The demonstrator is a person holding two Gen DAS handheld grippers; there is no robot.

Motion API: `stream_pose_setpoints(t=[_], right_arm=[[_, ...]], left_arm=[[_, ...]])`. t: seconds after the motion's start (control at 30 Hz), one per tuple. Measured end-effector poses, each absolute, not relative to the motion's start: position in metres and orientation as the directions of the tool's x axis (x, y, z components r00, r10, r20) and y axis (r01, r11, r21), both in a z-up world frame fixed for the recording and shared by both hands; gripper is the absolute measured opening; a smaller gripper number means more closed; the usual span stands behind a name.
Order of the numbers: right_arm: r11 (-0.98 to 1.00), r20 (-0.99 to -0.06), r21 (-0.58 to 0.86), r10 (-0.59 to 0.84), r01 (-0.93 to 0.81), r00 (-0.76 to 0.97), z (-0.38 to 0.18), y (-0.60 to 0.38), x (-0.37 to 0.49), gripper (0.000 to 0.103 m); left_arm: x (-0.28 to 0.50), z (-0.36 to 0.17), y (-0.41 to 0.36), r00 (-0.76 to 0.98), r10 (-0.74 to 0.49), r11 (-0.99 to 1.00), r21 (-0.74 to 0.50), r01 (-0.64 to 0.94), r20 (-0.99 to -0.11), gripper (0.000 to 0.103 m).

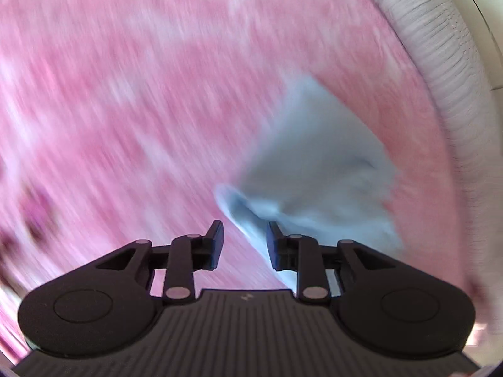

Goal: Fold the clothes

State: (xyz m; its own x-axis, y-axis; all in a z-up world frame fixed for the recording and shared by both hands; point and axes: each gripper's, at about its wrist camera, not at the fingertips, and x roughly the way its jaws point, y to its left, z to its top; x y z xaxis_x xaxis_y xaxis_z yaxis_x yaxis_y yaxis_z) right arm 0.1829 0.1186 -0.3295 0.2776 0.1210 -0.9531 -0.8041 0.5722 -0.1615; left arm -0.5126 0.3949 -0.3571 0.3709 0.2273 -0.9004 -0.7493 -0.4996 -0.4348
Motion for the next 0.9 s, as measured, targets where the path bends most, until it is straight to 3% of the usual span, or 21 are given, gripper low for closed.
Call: stream_pose_setpoints(t=[0.07, 0.17, 0.3, 0.37, 0.5, 0.53, 0.57, 0.63, 0.8, 0.9], right_arm=[[0.535, -0.941, -0.164, 0.169, -0.829, 0.295, -0.321, 0.14, 0.183, 0.058], [0.459, -0.924, -0.129, 0.266, -0.879, 0.275, -0.316, 0.175, 0.18, 0.059], [0.281, -0.907, -0.12, 0.36, -0.952, 0.22, -0.334, 0.214, 0.152, 0.07], [0.179, -0.903, -0.129, 0.385, -0.975, 0.19, -0.35, 0.231, 0.132, 0.081], [0.034, -0.927, -0.157, 0.339, -0.987, 0.159, -0.401, 0.247, 0.118, 0.083], [0.024, -0.932, -0.131, 0.338, -0.991, 0.132, -0.408, 0.245, 0.12, 0.08], [0.026, -0.936, -0.066, 0.346, -0.997, 0.071, -0.406, 0.241, 0.125, 0.048], [0.041, -0.936, 0.029, 0.353, -0.999, -0.013, -0.401, 0.232, 0.133, 0.0], [0.142, -0.923, -0.11, 0.351, -0.984, 0.154, -0.368, 0.195, 0.167, 0.0], [0.353, -0.88, -0.316, 0.239, -0.881, 0.411, -0.347, 0.175, 0.213, 0.0]], left_arm=[[-0.484, -0.34, 0.404, 0.412, 0.229, -0.336, -0.469, -0.817, -0.882, 0.024], [-0.421, -0.312, 0.422, 0.334, 0.256, 0.052, -0.332, -0.942, -0.907, 0.031], [-0.349, -0.315, 0.433, 0.308, 0.277, 0.33, -0.21, -0.92, -0.91, 0.034], [-0.315, -0.318, 0.439, 0.307, 0.283, 0.448, -0.158, -0.88, -0.909, 0.034], [-0.276, -0.341, 0.442, 0.32, 0.266, 0.567, -0.121, -0.815, -0.909, 0.034], [-0.271, -0.345, 0.442, 0.318, 0.261, 0.586, -0.113, -0.803, -0.911, 0.034], [-0.266, -0.349, 0.443, 0.317, 0.256, 0.6, -0.107, -0.793, -0.913, 0.034], [-0.263, -0.357, 0.447, 0.321, 0.245, 0.618, -0.108, -0.779, -0.915, 0.034], [-0.267, -0.354, 0.452, 0.331, 0.233, 0.646, -0.108, -0.755, -0.915, 0.034], [-0.266, -0.349, 0.46, 0.338, 0.247, 0.677, -0.088, -0.73, -0.908, 0.034]])
